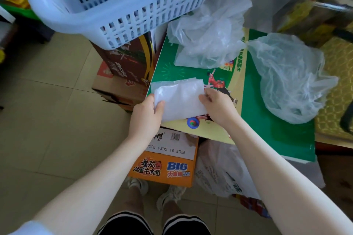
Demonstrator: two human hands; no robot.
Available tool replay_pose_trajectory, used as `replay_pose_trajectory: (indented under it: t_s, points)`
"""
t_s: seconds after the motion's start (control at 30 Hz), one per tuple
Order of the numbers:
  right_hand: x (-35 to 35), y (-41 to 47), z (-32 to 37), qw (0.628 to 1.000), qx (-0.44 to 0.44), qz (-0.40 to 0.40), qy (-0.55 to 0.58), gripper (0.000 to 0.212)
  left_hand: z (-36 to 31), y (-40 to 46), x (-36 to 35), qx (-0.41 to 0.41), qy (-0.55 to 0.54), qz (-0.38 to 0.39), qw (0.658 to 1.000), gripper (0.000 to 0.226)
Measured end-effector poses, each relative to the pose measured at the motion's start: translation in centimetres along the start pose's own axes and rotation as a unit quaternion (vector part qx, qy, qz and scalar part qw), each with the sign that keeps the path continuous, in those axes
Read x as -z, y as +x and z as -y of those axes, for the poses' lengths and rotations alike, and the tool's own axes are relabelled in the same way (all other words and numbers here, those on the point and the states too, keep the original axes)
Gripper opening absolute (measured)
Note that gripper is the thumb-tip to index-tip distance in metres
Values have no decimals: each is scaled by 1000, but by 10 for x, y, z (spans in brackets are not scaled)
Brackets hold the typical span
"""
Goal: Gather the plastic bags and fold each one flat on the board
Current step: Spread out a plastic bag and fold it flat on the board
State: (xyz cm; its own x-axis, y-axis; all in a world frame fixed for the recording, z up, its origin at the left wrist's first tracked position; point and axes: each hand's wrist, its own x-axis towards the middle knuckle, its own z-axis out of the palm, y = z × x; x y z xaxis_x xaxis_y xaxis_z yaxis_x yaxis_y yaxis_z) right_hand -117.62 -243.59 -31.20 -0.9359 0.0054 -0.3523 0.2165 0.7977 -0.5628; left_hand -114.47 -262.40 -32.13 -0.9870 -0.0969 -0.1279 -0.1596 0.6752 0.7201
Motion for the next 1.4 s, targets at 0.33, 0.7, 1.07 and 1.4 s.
replay_pose_trajectory:
  t_s: [0.33, 0.7, 1.07, 1.4]
  points:
    - [-14, 16, 16, 979, -50, -86, -176, 24, 5, 21, -11, -315, 292, -19, 903, 50]
    - [-30, 0, 20, 918, 58, -302, -251, 35, 28, 41, 4, -310, 367, 159, 862, 81]
    - [-60, -7, 15, 939, 152, -80, -298, 63, 40, 37, 9, -291, 342, 160, 879, 90]
    - [-28, -12, 20, 953, 22, -53, -298, 55, 49, 47, 25, -367, 334, 188, 848, 99]
